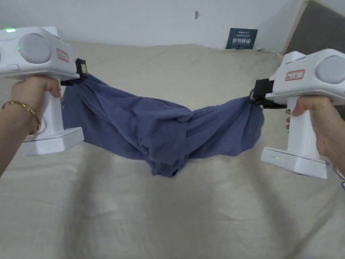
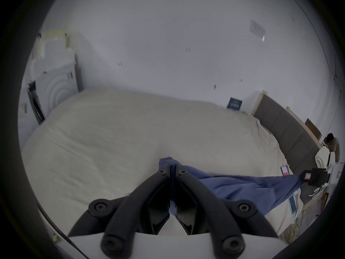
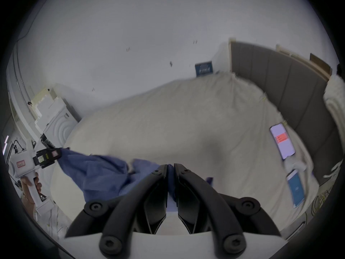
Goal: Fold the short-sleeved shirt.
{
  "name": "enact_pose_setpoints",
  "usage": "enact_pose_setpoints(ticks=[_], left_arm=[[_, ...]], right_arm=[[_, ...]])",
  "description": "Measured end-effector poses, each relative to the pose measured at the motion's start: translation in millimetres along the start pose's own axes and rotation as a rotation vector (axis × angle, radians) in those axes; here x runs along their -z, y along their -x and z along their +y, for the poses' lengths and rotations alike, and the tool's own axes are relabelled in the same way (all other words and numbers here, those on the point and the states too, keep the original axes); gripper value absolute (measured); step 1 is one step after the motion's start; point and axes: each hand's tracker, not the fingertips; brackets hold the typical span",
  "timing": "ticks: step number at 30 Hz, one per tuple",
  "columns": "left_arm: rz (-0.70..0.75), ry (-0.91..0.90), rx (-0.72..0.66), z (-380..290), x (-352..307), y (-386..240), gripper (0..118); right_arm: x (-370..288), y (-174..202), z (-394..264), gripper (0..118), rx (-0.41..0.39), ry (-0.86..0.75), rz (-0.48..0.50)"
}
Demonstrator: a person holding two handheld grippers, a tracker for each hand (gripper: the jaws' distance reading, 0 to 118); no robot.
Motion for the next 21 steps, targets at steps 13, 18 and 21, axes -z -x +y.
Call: enact_pose_setpoints(ticks=[13,18,21], left_arm=[[0.02,-0.272,-0.109,75,-154,58,0],[0.047,-0.318,-0.062,105,-175,49,0],[0.071,-0.328,-0.061,120,-179,43,0]], right_arm=[[-141,-3,65,6,0.054,-0.216,0.083],[-153,14,94,5,-0.036,-0.258,0.061],[-154,20,109,6,-0.049,-0.264,0.048]])
